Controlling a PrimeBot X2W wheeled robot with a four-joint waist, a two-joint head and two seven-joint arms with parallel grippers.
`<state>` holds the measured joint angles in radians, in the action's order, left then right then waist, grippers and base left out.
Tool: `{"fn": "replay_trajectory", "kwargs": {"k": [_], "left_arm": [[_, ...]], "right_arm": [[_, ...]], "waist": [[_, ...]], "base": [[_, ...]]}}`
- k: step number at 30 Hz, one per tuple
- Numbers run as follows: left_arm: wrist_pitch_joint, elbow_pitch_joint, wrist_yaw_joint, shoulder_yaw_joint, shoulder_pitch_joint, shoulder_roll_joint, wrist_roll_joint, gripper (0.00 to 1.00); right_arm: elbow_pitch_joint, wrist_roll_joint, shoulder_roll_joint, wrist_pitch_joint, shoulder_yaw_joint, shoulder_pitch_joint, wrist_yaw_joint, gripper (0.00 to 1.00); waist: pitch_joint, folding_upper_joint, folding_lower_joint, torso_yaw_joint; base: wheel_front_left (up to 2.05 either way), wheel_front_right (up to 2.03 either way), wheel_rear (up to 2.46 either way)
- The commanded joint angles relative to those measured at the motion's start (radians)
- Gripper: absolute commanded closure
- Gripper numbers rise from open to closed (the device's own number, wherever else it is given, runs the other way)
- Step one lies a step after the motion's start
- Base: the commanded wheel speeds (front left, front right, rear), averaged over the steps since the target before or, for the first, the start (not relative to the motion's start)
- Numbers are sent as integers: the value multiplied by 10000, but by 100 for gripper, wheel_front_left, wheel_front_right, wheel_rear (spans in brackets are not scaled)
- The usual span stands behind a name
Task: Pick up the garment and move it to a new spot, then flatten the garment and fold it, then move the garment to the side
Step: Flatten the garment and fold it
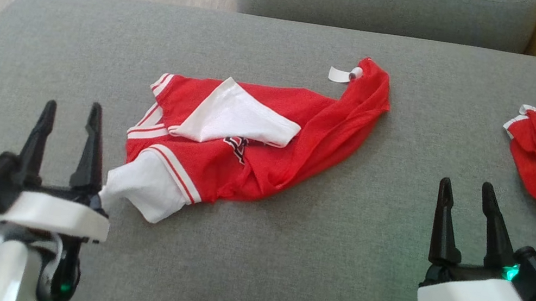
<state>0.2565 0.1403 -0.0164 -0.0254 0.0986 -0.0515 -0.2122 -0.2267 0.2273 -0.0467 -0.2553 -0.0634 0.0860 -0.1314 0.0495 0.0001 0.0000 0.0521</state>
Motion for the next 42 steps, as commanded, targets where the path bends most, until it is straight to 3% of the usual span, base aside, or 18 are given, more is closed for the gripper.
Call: {"fn": "replay_trajectory", "kwargs": {"k": [1,5,10,22,30,41,42], "left_arm": [[53,-475,-56,408,67,-49,-153,0],[53,-717,-291,275,-246,2,-362,0],[53,-775,-209,-154,-308,9,-718,0],[53,-168,-277,-1072,29,11,-864,0],[53,-12,-211,-1326,47,12,-1026,0],[53,-2,-136,-1419,66,12,-1088,0],[53,0,-134,-1426,81,12,-1089,0]], "right_arm": [[384,-87,-35,-65,-298,37,7,0],[379,-82,-35,-65,-356,-17,7,0],[375,-307,-35,-65,-679,112,7,0],[-1306,-1107,-78,717,-3607,1470,7,0],[-2883,-1208,-91,1034,-3659,2142,7,0],[-3731,-943,-59,1005,-3645,2536,7,0],[-3812,-899,-56,1001,-3650,2587,7,58]], "waist": [[-18,-1,0,32],[-25,-1,0,154],[83,-1,0,387],[526,-1,0,1561],[609,-1,0,2253],[720,-1,0,2426],[729,-1,0,2418]], "base": [[0,0,0],[0,0,0],[0,0,0],[0,0,0],[0,0,0],[0,0,0],[0,0,0]]}}
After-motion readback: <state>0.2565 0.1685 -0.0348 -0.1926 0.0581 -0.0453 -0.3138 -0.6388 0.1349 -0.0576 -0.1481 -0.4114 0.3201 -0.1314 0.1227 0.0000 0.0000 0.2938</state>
